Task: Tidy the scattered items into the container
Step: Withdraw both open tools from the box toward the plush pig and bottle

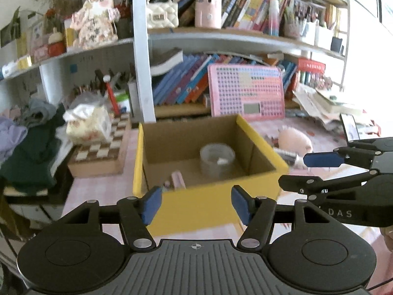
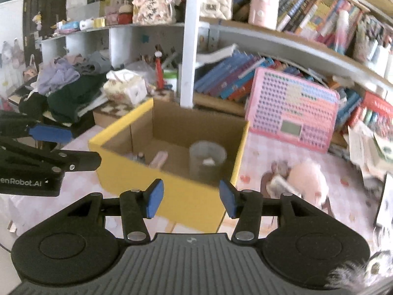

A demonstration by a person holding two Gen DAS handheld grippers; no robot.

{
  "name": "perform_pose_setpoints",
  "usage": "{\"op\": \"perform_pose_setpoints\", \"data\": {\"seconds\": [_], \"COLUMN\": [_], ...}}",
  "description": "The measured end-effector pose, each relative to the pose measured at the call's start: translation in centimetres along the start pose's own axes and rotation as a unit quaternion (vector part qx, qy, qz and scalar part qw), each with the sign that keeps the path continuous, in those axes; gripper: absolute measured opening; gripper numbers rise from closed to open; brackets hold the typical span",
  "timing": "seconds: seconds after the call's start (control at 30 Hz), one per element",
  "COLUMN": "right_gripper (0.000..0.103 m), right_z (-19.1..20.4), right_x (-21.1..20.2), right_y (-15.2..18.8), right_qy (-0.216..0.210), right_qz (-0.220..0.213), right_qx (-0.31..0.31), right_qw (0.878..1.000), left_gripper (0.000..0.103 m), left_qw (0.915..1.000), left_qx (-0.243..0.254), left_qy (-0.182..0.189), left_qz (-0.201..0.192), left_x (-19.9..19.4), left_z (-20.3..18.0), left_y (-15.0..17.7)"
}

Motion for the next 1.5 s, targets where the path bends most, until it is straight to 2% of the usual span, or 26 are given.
{"op": "perform_pose_setpoints", "data": {"seconds": [0.1, 0.23, 0.37, 0.43, 0.5, 0.6, 0.67, 0.77, 0.83, 1.0, 1.07, 1.5], "right_gripper": [0.049, 0.049, 0.050, 0.050, 0.050, 0.051, 0.055, 0.057, 0.060, 0.080, 0.083, 0.086], "right_z": [0.5, 1.2, 2.1, 2.8, 3.2, 3.9, 4.2, 4.5, 4.6, 4.3, 4.0, 3.1], "right_x": [-0.7, -1.5, -2.1, -2.1, -2.0, -2.1, -2.6, -3.1, -3.4, -4.2, -4.3, -5.5], "right_y": [1.5, 3.1, 5.0, 6.3, 7.5, 8.4, 8.5, 8.8, 9.0, 9.8, 10.3, 12.1], "right_qy": [0.004, 0.005, 0.017, 0.025, 0.013, 0.004, 0.005, 0.005, 0.006, 0.016, 0.020, 0.062], "right_qz": [0.003, 0.007, 0.008, 0.021, 0.042, 0.058, 0.052, 0.052, 0.052, 0.056, 0.065, 0.085], "right_qx": [0.013, 0.025, 0.015, -0.006, 0.002, 0.000, -0.003, -0.003, 0.001, 0.020, 0.031, 0.066], "right_qw": [1.000, 1.000, 1.000, 0.999, 0.999, 0.998, 0.999, 0.999, 0.999, 0.998, 0.997, 0.992], "left_gripper": [0.068, 0.069, 0.069, 0.069, 0.070, 0.070, 0.070, 0.071, 0.077, 0.087, 0.092, 0.094], "left_qw": [0.9999, 0.9994, 0.9992, 0.9990, 0.9986, 0.9976, 0.9971, 0.9977, 0.9978, 0.9973, 0.9966, 0.9919], "left_qx": [-0.007, -0.021, -0.023, -0.023, -0.025, -0.023, -0.020, -0.018, -0.015, -0.011, -0.017, 0.005], "left_qy": [-0.002, 0.004, -0.006, -0.019, -0.029, -0.020, -0.019, -0.018, -0.016, -0.012, -0.010, 0.023], "left_qz": [0.008, 0.026, 0.033, 0.032, 0.037, 0.063, 0.071, 0.063, 0.062, 0.072, 0.081, 0.124], "left_x": [-0.8, -1.4, -2.0, -2.4, -2.7, -2.8, -2.9, -3.4, -3.8, -4.2, -4.0, -2.9], "left_z": [-0.2, -0.3, -0.7, -0.8, -1.0, -1.5, -1.8, -2.0, -2.3, -2.5, -2.4, -4.1], "left_y": [1.4, 3.2, 4.9, 5.7, 6.9, 8.3, 8.7, 8.9, 9.2, 9.8, 10.0, 11.3]}}
Point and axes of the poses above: each gripper's, at about its wrist camera, not at the fingertips, and x roughly the way its jaws point, z to its left, y to its underside, the point moved 1 cm from there along x, roughly the way its jaws point, and after that the axes turned 13 degrees about -y, right-handed, at the moved point
